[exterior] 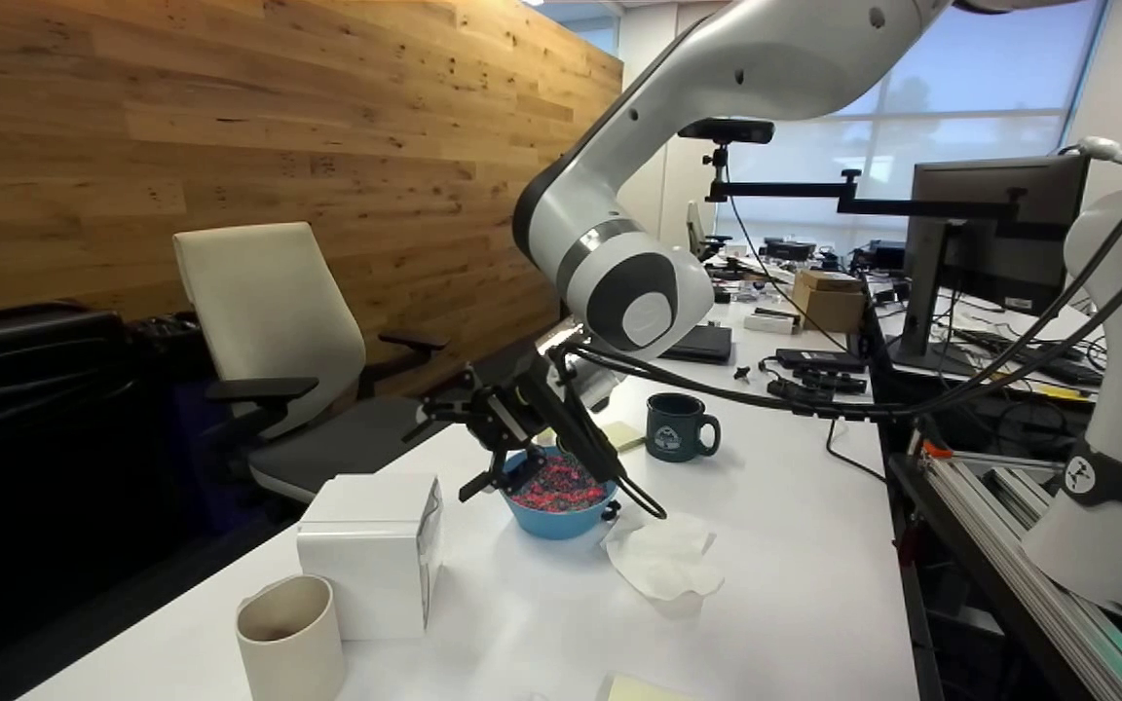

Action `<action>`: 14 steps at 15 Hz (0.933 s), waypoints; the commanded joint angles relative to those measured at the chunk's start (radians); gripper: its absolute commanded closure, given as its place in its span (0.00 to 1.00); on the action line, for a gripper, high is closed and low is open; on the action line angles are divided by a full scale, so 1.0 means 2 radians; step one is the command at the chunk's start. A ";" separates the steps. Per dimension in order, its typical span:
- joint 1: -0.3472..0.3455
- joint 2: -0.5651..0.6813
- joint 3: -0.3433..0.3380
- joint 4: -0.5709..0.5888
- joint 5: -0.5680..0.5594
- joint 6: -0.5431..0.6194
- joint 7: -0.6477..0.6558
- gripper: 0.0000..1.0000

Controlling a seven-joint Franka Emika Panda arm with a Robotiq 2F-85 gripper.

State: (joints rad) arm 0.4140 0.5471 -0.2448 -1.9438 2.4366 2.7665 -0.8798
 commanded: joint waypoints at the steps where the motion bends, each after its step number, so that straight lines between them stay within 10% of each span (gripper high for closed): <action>1: -0.015 -0.026 -0.002 -0.042 -0.035 -0.015 0.001 0.00; 14: -0.025 -0.047 -0.003 -0.109 -0.065 -0.040 -0.023 0.00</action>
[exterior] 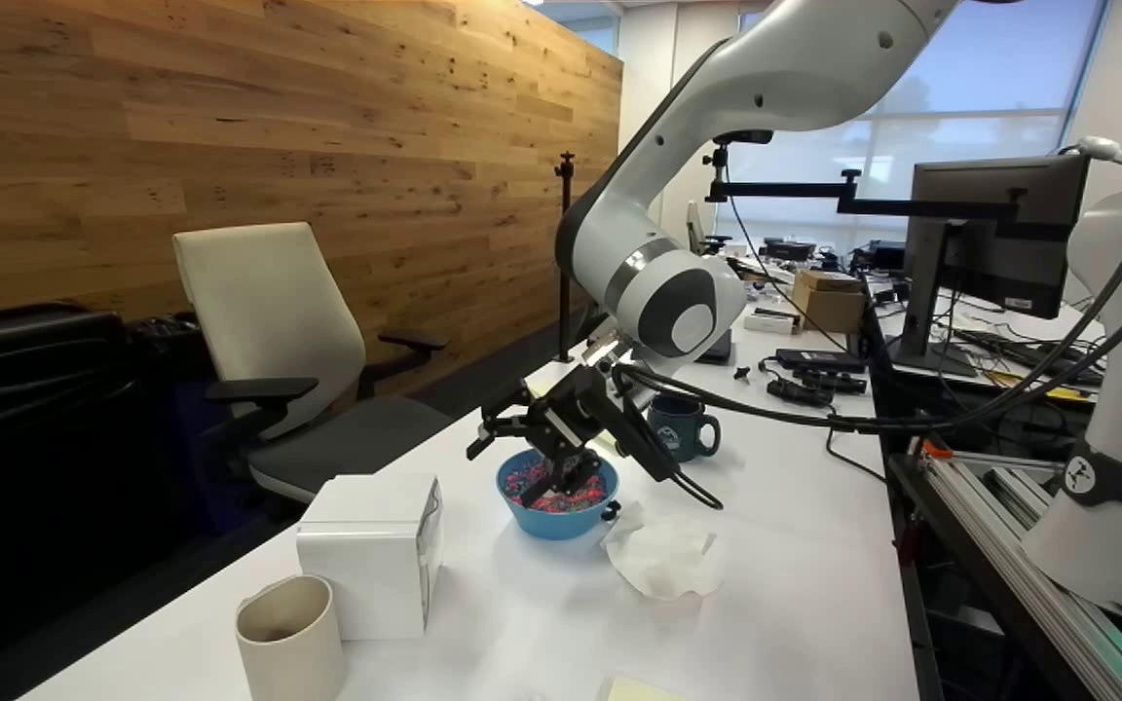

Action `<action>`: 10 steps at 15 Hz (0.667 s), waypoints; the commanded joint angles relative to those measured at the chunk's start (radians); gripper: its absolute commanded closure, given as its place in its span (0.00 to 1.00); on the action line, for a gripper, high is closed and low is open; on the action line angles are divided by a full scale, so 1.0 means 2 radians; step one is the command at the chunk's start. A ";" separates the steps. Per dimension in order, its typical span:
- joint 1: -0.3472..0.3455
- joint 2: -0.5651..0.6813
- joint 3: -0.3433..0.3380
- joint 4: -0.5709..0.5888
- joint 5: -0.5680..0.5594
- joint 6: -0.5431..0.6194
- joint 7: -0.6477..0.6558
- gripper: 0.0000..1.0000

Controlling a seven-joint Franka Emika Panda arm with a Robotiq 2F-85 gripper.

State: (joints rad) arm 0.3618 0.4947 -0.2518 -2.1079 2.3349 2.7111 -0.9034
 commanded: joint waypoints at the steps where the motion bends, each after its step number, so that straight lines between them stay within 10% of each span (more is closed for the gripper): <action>1: 0.001 -0.021 0.002 -0.031 -0.017 -0.013 -0.013 0.00; 10: 0.023 -0.006 0.020 -0.027 0.000 -0.010 -0.032 0.00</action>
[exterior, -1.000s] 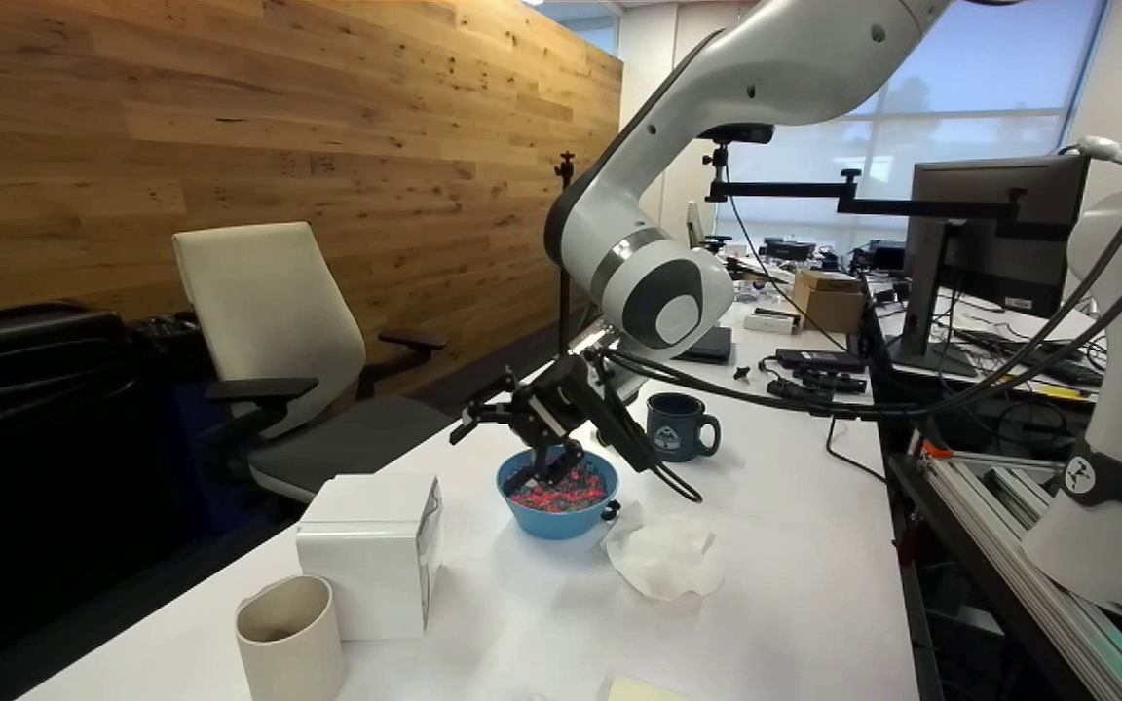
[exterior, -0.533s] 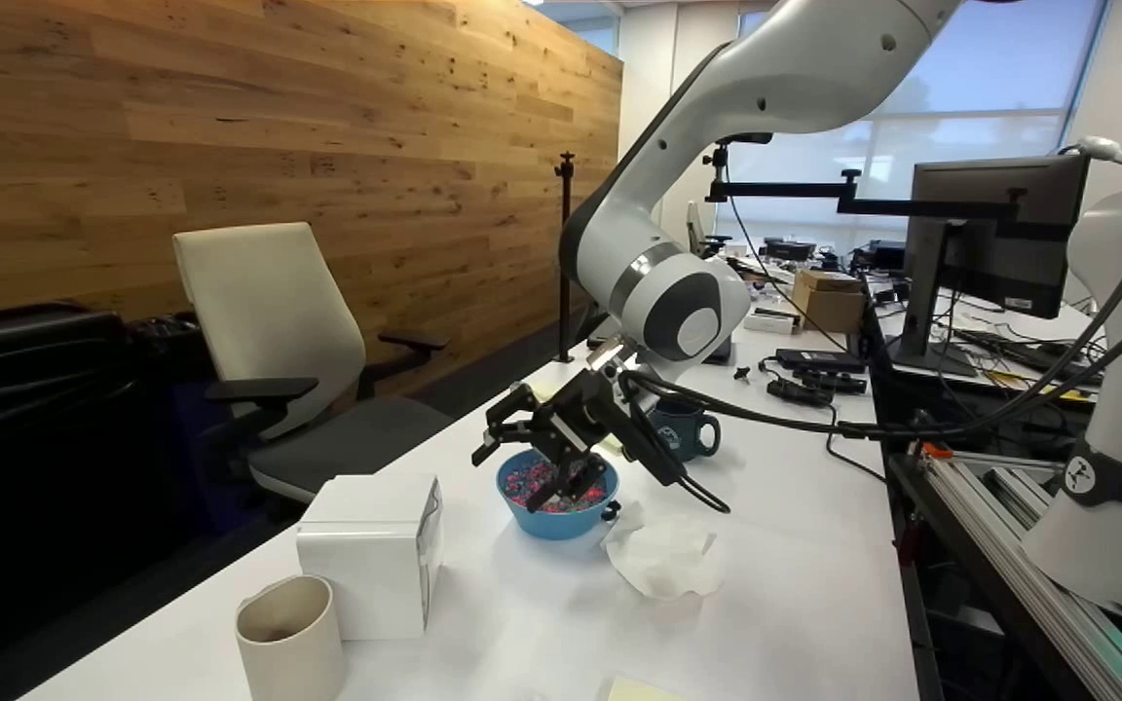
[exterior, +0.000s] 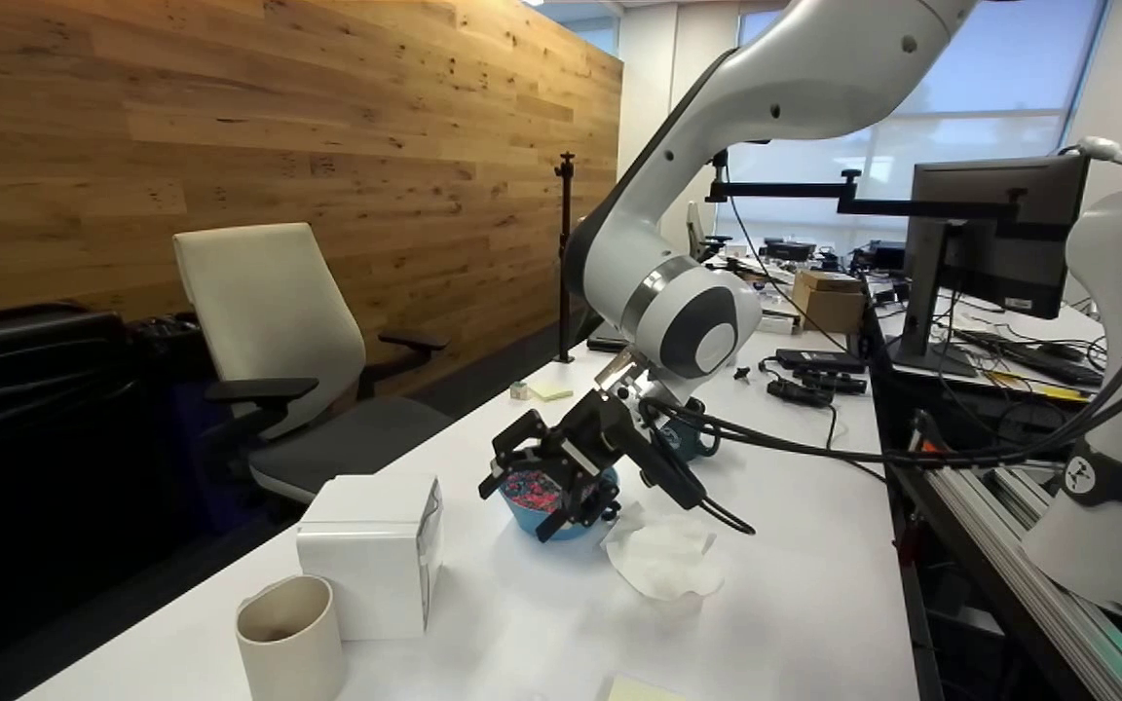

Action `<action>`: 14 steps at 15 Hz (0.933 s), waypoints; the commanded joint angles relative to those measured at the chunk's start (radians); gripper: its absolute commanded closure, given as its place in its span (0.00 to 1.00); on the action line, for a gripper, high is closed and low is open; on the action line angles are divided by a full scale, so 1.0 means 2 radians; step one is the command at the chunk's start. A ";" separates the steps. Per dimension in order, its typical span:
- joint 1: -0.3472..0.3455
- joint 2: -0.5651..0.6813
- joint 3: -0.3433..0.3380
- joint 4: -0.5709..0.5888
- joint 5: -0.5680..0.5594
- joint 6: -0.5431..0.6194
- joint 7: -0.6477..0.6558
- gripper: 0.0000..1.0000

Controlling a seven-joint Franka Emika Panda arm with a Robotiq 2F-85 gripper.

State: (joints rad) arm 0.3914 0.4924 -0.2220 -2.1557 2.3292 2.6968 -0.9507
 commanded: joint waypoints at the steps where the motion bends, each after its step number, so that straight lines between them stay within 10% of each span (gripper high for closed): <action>1: 0.013 -0.001 0.007 0.003 0.008 0.001 -0.009 0.00; 14: 0.038 0.043 0.013 0.103 0.041 0.026 0.020 0.00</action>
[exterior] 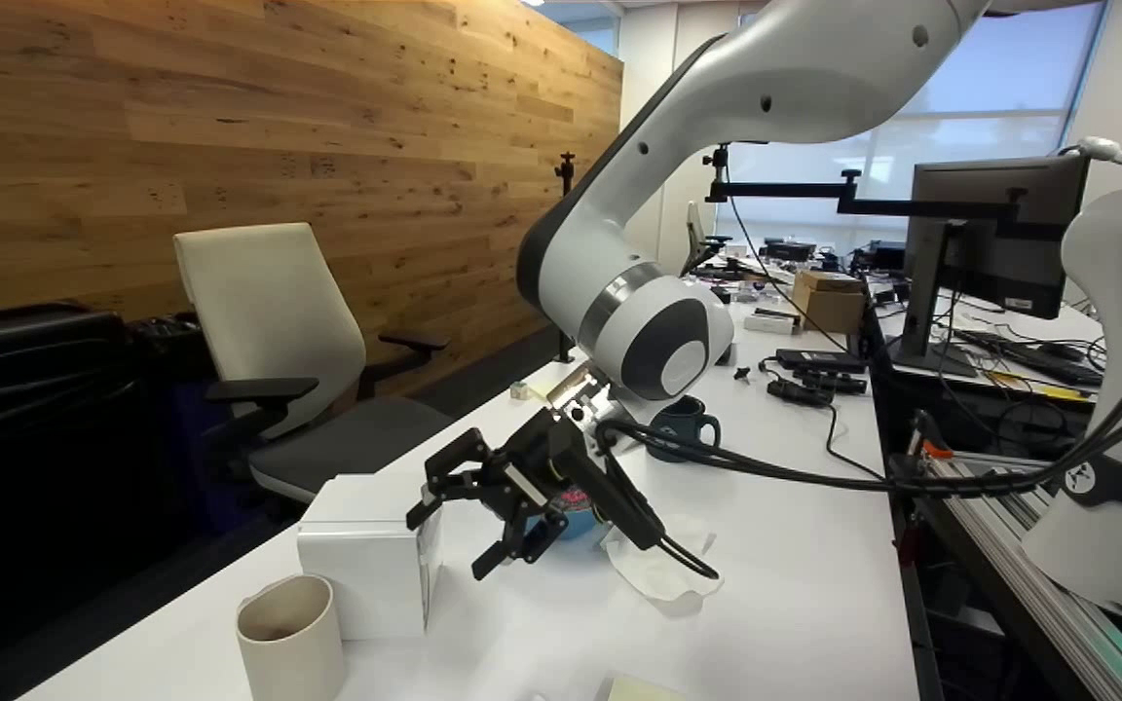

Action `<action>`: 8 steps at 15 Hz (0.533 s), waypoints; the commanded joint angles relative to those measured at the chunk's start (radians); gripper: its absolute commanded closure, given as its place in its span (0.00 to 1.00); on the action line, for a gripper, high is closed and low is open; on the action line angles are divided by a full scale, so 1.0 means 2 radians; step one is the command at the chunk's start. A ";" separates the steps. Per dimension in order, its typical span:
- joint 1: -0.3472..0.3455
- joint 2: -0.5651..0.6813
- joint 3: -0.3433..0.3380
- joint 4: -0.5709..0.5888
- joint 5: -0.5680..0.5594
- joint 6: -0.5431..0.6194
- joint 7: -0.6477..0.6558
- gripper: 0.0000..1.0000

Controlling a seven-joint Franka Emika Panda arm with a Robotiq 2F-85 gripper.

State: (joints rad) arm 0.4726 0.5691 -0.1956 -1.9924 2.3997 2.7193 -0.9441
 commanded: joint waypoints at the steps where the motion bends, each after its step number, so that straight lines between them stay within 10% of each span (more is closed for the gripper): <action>1: -0.006 0.000 -0.001 0.021 0.002 0.012 0.021 0.00; 8: -0.021 -0.007 -0.013 0.013 -0.006 0.006 0.021 0.00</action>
State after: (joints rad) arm 0.4402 0.5683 -0.2200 -1.9559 2.3993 2.7255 -0.9178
